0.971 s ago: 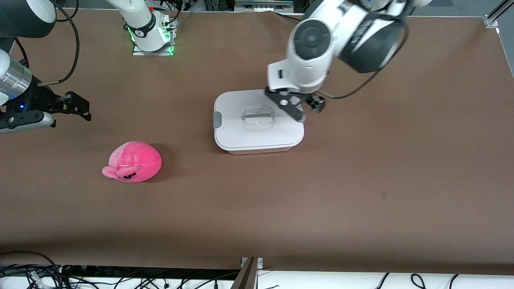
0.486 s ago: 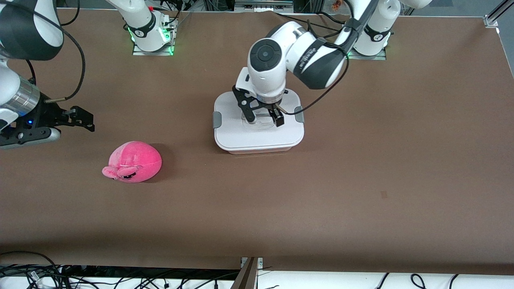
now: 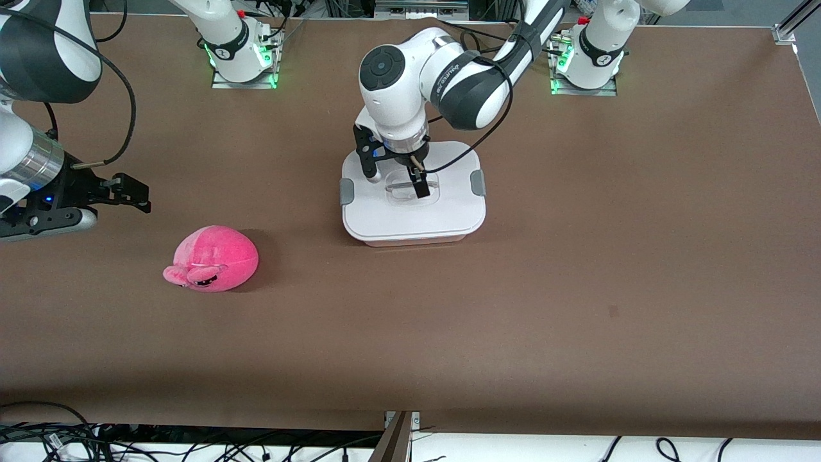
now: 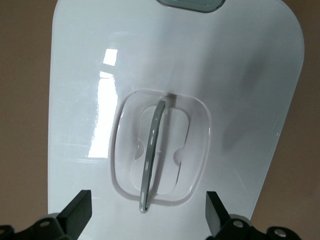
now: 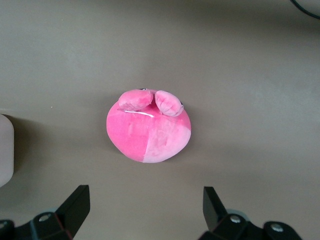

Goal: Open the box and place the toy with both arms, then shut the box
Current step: 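Grasp the lid handle with the left gripper while the right gripper reaches the toy, then grasp the pink plush toy with the right gripper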

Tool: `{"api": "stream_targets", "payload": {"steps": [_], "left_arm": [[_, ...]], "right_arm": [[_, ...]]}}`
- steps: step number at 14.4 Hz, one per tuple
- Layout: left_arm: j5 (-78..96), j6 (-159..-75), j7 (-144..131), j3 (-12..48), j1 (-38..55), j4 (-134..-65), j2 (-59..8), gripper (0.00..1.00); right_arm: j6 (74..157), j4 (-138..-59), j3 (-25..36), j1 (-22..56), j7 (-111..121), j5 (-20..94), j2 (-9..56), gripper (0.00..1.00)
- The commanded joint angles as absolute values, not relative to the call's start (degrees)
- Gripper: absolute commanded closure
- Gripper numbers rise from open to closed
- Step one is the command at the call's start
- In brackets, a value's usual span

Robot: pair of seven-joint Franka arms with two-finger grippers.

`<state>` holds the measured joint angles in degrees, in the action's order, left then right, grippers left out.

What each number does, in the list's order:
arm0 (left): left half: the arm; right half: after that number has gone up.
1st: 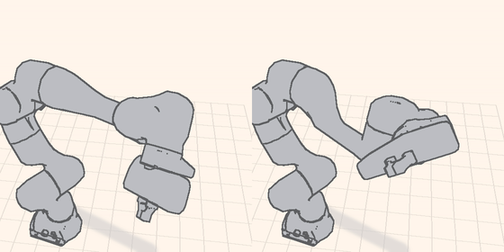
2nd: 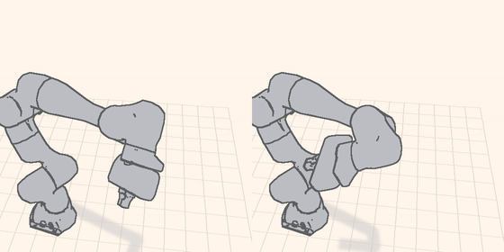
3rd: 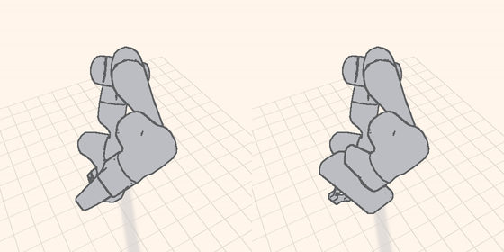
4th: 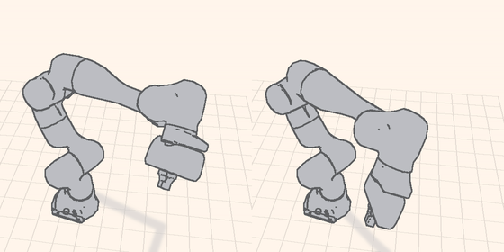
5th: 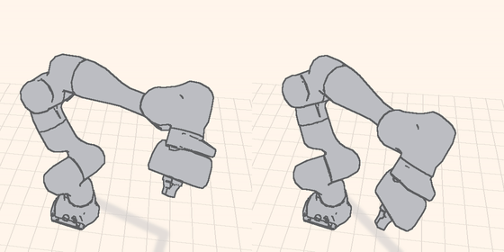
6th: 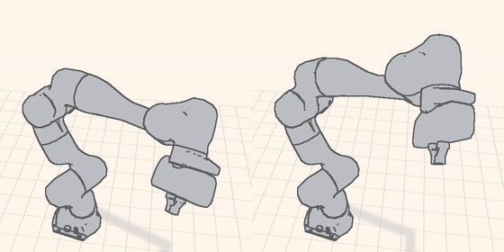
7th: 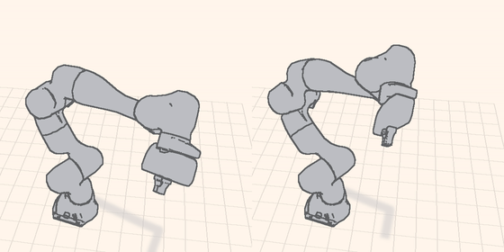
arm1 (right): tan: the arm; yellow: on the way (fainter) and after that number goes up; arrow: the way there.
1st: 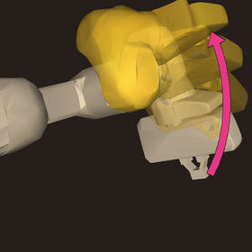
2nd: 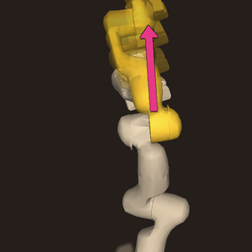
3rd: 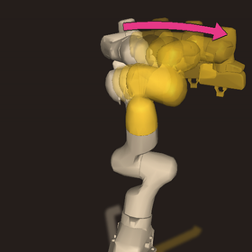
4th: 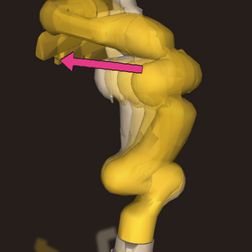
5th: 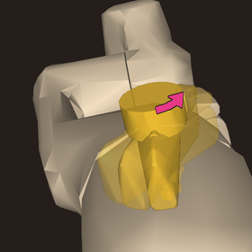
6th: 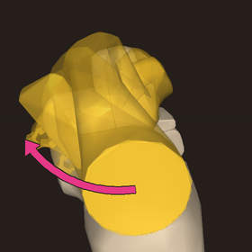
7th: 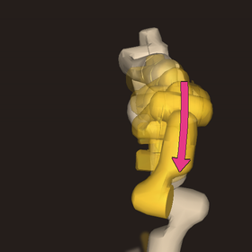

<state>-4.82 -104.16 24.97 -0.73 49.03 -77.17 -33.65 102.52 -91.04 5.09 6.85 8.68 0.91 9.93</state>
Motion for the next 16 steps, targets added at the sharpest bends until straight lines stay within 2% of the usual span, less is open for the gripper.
{"api": "stream_targets", "payload": {"steps": [1,2,6,11,12,13,15,16], "left_arm": [[-6.33,-105.64,26.98,-1.49,49.75,-76.29,-34.72,0.00],[-6.33,-106.17,26.90,-1.49,49.83,-76.29,-35.06,0.00],[-6.33,-107.49,26.89,-1.49,49.83,-76.29,-36.47,0.00],[-6.07,-107.49,31.17,-1.49,49.66,-76.64,-36.47,0.00],[-5.98,-107.49,33.90,-1.49,49.48,-76.64,-36.39,0.30],[-5.54,-107.40,34.88,-1.49,49.48,-76.55,-36.30,0.55],[-5.28,-107.40,34.72,-1.49,49.75,-76.55,-36.21,0.93],[-5.10,-107.40,34.54,-1.49,49.66,-76.55,-36.21,1.00]], "right_arm": [[104.05,-90.61,4.66,6.15,9.13,0.18,11.76,0.00],[103.89,-90.53,4.57,6.15,9.40,0.61,14.82,0.00],[104.76,-91.49,4.57,6.50,8.79,1.05,17.30,0.00],[117.14,-99.74,4.31,6.94,8.70,3.78,19.77,0.00],[118.20,-101.15,4.13,6.94,8.61,3.87,19.86,0.00],[119.43,-102.47,4.04,7.29,7.74,3.78,19.95,0.00],[121.98,-104.32,4.04,8.17,6.77,3.78,20.65,0.00],[122.78,-104.33,4.04,8.17,6.77,3.78,21.61,0.00]]}}
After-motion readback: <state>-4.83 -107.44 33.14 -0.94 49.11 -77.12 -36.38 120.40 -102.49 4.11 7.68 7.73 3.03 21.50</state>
